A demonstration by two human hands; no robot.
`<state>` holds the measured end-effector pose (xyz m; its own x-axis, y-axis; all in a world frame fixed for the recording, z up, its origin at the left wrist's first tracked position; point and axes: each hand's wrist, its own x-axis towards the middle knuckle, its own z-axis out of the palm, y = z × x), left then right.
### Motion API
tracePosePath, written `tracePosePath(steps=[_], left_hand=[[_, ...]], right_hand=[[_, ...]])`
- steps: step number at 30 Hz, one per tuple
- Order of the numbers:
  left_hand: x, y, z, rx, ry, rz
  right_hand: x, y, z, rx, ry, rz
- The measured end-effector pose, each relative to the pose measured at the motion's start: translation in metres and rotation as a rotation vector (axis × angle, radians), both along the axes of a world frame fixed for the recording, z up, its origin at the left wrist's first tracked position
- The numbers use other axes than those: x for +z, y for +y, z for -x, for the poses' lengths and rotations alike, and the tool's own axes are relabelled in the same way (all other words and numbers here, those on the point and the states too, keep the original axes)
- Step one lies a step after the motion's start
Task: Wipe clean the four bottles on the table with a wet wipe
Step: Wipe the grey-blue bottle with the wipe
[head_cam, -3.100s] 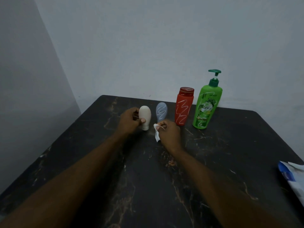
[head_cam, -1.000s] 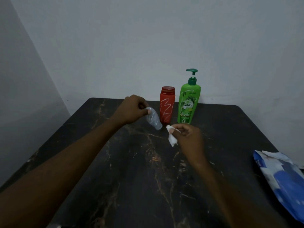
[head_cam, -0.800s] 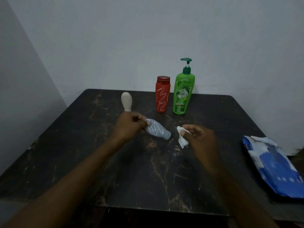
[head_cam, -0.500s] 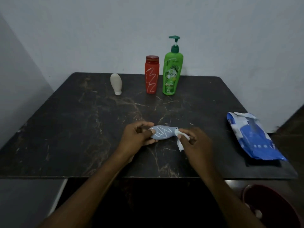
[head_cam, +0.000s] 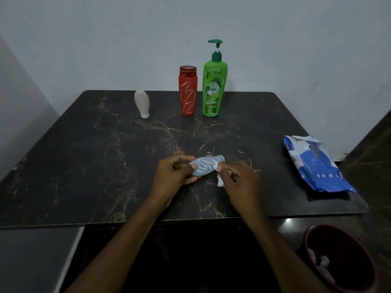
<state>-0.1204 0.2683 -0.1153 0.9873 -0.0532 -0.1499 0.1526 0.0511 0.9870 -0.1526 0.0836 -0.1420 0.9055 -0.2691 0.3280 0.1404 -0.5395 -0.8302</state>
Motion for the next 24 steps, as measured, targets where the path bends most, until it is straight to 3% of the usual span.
tracePosePath(steps=[4,13,20,24], left_hand=[[-0.002,0.000,-0.002,-0.006,-0.003,-0.005],[-0.007,0.001,-0.004,0.008,-0.013,0.012],[-0.006,0.000,-0.004,-0.003,-0.011,0.004],[-0.009,0.001,-0.003,0.008,-0.035,0.005]], right_hand=[[0.002,0.003,-0.005,-0.054,0.044,-0.132],[-0.005,0.036,0.003,0.061,-0.074,0.116],[0.003,0.009,-0.005,-0.051,-0.012,0.003],[-0.003,0.043,0.006,0.039,-0.068,0.057]])
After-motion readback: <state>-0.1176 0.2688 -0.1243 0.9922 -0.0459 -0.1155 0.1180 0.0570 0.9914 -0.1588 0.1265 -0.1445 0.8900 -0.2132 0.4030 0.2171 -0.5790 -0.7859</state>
